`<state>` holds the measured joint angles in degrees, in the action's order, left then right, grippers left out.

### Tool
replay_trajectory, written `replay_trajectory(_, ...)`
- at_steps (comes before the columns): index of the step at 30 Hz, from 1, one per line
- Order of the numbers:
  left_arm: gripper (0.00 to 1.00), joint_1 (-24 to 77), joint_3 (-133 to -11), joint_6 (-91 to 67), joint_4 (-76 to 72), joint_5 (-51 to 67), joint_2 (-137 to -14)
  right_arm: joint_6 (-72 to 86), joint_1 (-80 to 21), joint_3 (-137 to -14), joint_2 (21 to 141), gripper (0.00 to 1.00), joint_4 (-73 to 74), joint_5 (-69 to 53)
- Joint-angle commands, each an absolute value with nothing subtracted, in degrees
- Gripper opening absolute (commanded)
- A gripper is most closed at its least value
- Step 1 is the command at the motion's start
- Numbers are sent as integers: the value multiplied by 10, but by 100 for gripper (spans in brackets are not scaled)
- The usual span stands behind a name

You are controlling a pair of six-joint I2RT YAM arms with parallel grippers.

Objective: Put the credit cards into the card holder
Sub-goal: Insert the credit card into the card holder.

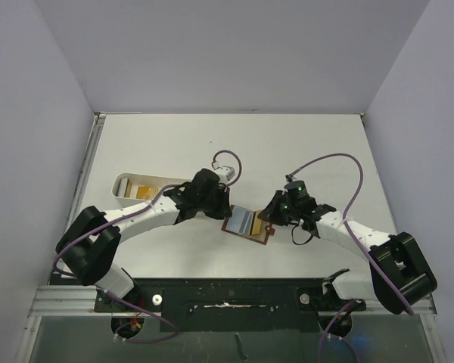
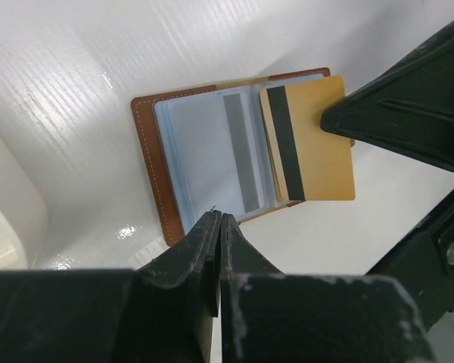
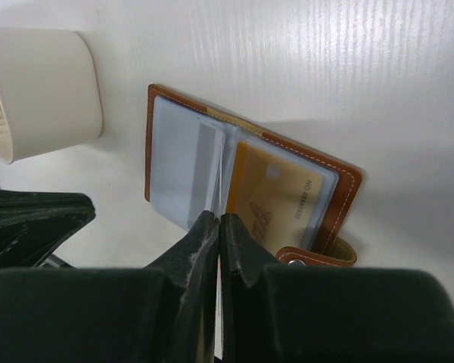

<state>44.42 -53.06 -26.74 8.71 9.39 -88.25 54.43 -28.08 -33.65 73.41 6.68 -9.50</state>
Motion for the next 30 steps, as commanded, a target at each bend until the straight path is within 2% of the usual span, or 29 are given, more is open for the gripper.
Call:
replay_trajectory(1,0,462,-521,-263,68,50,-898,555,-265,-306,720,0,-33,-168)
replay_trajectory(13,0,479,-505,-264,62,9,-939,582,-235,-252,739,0,-118,-223)
replay_trajectory(30,0,492,-499,-273,56,9,-958,591,-207,-226,792,0,-177,-256)
